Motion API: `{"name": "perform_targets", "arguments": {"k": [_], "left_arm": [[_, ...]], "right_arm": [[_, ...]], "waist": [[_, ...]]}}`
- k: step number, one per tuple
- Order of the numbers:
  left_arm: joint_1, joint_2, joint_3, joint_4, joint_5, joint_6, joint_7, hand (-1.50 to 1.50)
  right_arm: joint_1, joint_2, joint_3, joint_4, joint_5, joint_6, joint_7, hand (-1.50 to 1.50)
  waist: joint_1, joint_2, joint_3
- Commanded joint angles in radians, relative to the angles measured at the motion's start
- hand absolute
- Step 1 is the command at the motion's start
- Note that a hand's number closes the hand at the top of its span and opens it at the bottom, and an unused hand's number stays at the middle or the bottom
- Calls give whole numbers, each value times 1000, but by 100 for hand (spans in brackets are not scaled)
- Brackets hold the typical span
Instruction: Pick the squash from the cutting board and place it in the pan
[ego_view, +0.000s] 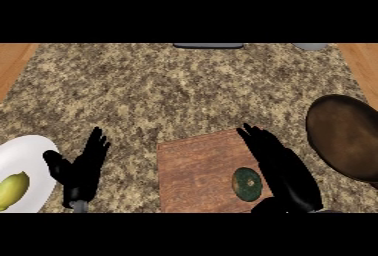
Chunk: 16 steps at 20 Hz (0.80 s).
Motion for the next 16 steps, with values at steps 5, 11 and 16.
{"name": "perform_targets", "arguments": {"k": [5,11,16], "left_arm": [[17,-40,-7,13,-29,15,-24,0],[15,-63,2,12,-60,6,-17,0],[16,-49,40,-33,-48,-10,38,0]], "right_arm": [[-80,34,2,121,-74,276,82,-150],[-33,44,-62,130,-78,343,-3,-150],[23,83,-66,219,46,194,-130,-150]], "waist": [[-12,-1,1],[-19,-2,2],[-18,-2,2]]}}
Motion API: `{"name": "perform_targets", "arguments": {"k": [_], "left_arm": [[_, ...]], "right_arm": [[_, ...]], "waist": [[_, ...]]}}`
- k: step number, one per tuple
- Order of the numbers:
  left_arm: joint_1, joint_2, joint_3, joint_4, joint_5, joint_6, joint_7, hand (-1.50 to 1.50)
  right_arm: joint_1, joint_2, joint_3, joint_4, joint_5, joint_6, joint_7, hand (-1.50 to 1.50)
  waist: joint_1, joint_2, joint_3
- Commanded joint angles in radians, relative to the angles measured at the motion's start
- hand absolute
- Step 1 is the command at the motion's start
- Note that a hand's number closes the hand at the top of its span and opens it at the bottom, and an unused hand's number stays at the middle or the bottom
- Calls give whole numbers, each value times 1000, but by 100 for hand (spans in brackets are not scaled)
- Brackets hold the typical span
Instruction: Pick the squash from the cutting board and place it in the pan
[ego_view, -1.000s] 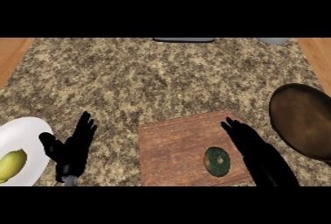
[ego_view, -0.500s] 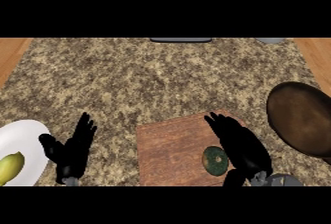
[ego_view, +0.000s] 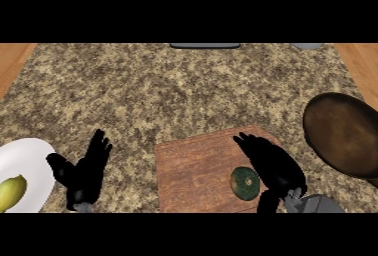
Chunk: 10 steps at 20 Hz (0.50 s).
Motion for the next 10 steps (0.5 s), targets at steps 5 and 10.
{"name": "perform_targets", "arguments": {"k": [5,10], "left_arm": [[-25,-11,37,3,-41,-16,42,0],[-49,26,106,47,4,-99,25,0]], "right_arm": [[78,44,-41,4,113,-61,-128,-150],[92,85,-10,173,223,-196,-205,-150]], "waist": [[-3,0,0],[-2,1,0]]}}
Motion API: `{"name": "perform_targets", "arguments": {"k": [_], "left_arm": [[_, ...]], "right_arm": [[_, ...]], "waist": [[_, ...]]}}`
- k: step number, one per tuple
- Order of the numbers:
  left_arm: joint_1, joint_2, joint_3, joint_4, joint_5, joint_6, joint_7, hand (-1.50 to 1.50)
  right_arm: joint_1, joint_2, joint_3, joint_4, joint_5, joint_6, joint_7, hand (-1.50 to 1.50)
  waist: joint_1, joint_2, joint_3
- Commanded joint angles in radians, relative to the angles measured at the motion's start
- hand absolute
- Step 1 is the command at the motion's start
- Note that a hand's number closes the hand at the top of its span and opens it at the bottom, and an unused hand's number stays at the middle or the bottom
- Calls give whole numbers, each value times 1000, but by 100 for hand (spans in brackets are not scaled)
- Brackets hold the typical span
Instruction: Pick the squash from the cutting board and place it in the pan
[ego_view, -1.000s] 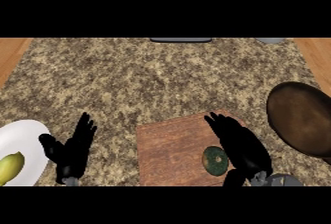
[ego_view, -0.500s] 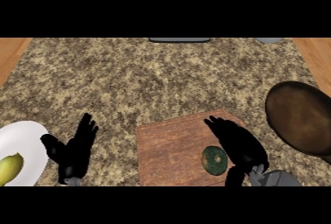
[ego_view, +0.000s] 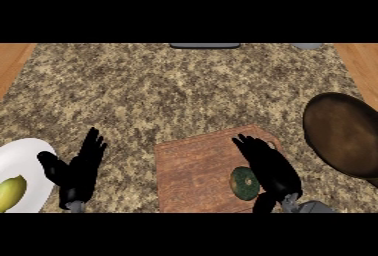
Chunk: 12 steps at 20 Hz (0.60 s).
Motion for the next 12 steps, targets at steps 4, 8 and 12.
{"name": "perform_targets", "arguments": {"k": [4,8,12], "left_arm": [[-22,13,54,12,-4,-49,34,0],[-14,-62,0,40,-52,-1,-22,0],[-23,-71,11,28,-78,22,-15,0]], "right_arm": [[32,87,0,114,98,-60,-45,-150],[-7,64,35,189,130,-121,-211,150],[-33,89,-15,275,157,-199,-303,150]], "waist": [[0,0,0],[0,1,0],[0,1,0]]}}
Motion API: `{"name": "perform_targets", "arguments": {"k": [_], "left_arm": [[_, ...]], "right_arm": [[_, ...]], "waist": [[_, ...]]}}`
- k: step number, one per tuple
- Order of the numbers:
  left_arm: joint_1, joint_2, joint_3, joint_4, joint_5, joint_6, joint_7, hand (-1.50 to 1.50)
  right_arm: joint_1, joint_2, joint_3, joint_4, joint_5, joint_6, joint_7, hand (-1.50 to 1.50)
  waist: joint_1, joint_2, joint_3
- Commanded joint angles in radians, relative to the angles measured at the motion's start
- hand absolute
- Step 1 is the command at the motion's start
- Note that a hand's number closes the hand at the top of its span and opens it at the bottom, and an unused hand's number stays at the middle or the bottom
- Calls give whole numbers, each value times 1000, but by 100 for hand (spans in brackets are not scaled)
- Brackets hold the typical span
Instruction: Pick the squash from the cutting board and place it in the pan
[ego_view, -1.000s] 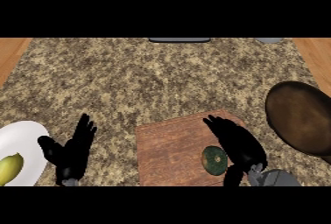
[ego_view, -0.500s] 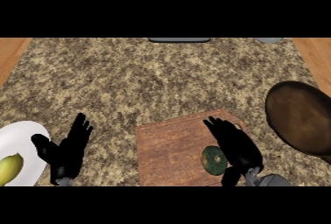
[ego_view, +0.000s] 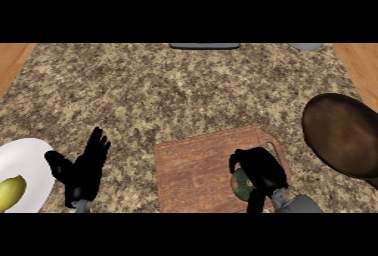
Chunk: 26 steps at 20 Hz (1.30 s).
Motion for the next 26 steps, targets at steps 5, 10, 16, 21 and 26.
{"name": "perform_targets", "arguments": {"k": [5,10,16,21,26], "left_arm": [[-7,-1,33,-16,-15,-28,50,0],[70,-6,8,-88,-34,-28,47,0],[17,-3,48,-74,-22,-11,63,0],[47,-4,51,-57,-26,-16,34,0],[28,-23,42,-39,-27,-18,34,0]], "right_arm": [[34,44,-28,12,102,-39,-51,150],[204,-25,5,-116,130,-43,-51,150],[458,-119,102,-366,255,-155,10,150],[511,-162,76,-602,324,-319,17,150],[581,-164,-1,-841,328,-374,83,150]], "waist": [[-1,4,6],[-4,3,6],[-9,2,6],[-25,-4,6],[-28,-1,5]]}}
